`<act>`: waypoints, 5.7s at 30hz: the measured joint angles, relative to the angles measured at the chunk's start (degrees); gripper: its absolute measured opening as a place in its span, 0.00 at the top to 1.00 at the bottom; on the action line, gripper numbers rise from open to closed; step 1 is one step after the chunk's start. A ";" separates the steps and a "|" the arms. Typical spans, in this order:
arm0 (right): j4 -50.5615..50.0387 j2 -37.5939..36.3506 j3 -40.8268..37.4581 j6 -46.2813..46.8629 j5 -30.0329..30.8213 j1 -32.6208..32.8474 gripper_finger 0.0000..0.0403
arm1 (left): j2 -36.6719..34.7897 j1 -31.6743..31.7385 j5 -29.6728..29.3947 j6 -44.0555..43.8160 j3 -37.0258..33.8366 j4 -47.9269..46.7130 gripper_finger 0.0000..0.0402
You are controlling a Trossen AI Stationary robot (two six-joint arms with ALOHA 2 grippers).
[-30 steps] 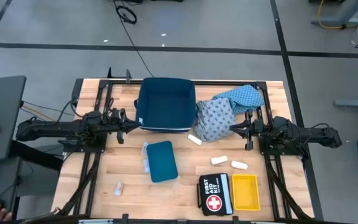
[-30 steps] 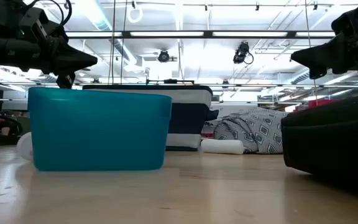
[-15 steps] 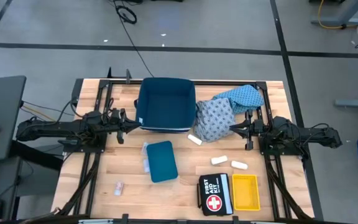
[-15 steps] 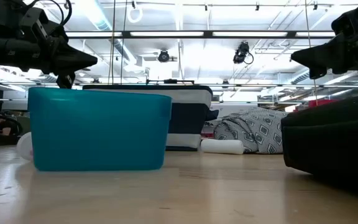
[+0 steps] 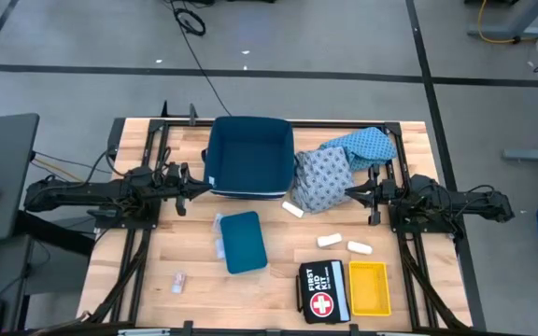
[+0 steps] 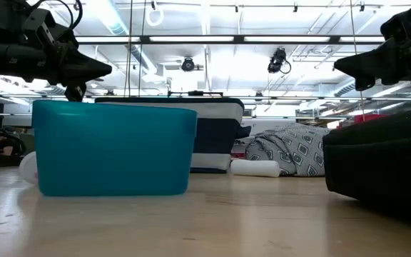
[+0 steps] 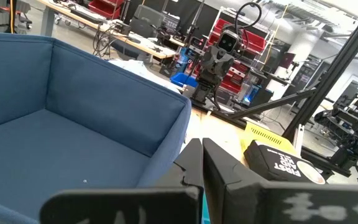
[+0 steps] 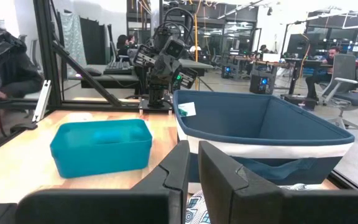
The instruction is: Pick & place medical supplies in basket/bin
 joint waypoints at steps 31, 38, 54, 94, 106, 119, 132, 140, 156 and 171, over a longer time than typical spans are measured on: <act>0.00 -0.01 -0.01 0.01 -0.01 0.01 0.89 | -0.04 0.02 -14.91 34.48 0.00 9.91 1.00; 0.00 0.00 -0.02 0.01 0.00 0.01 0.89 | 0.00 0.00 -15.10 35.78 0.00 10.01 1.00; 0.00 0.00 -0.02 0.01 -0.01 0.01 0.89 | 0.01 0.02 -15.97 30.03 0.00 11.77 1.00; 5.64 0.06 0.00 11.28 7.84 0.01 0.89 | 0.00 -0.07 -11.45 10.20 0.00 11.88 1.00; 0.16 3.94 0.00 17.56 4.90 0.08 0.56 | 0.43 -0.07 -10.05 6.82 0.00 6.72 0.69; -1.78 22.91 9.07 12.01 5.06 1.37 0.43 | 2.67 -0.09 -7.47 13.23 0.00 6.04 0.37; -40.78 55.34 38.58 13.96 5.09 8.57 0.43 | 2.67 -0.09 -7.04 13.11 0.00 3.63 0.37; -57.42 66.55 47.17 25.53 -2.07 14.52 0.43 | 2.67 -0.11 -5.97 13.16 0.02 3.39 0.37; -58.67 75.68 46.84 38.97 -7.57 25.97 0.43 | 2.67 -0.11 -5.31 14.19 0.02 2.95 0.37; -55.12 84.66 46.80 37.71 -6.28 28.76 0.43 | 2.67 -0.11 -4.42 13.05 0.02 2.99 0.37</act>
